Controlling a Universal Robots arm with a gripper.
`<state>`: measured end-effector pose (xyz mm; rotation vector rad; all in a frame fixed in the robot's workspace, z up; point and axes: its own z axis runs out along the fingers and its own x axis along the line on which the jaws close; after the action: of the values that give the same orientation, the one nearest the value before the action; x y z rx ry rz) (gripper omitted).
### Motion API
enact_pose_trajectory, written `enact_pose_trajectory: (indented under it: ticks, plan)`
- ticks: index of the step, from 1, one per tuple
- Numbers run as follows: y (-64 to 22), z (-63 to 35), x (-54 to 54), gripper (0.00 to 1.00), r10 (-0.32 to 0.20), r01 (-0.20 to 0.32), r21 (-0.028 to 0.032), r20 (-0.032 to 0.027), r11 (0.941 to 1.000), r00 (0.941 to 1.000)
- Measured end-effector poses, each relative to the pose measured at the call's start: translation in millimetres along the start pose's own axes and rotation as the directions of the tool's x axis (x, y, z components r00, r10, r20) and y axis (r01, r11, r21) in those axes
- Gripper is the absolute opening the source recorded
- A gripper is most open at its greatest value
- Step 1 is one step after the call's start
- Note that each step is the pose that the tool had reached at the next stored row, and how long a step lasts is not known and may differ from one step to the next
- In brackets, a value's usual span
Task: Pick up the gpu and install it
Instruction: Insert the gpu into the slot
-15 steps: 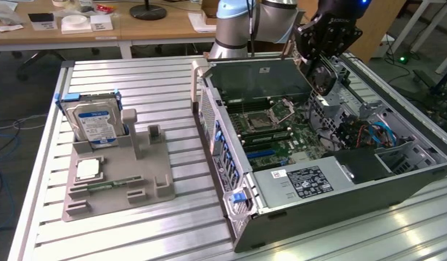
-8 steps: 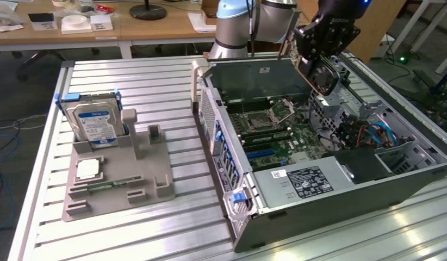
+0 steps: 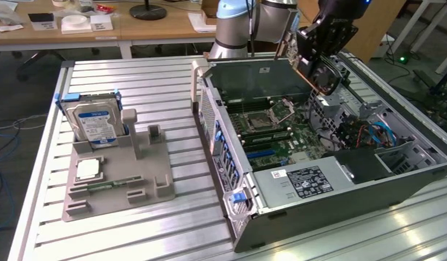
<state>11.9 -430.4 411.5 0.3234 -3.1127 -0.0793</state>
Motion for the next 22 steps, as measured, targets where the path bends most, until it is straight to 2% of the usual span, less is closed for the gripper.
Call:
enact_pose_trajectory:
  ticks: [6,12,17,22]
  plan:
    - [0.0,0.0,0.0,0.28,-0.08,0.08,0.0003,-0.0042,0.9968,0.9968]
    - [0.0,0.0,0.0,0.28,-0.155,0.155,0.0001,-0.008,0.9879,0.9879]
    - [0.0,0.0,0.0,0.28,-0.227,0.227,-0.0003,-0.0118,0.9738,0.9738]
    - [0.0,0.0,0.0,0.28,-0.303,0.303,-0.001,-0.0158,0.953,0.9529]
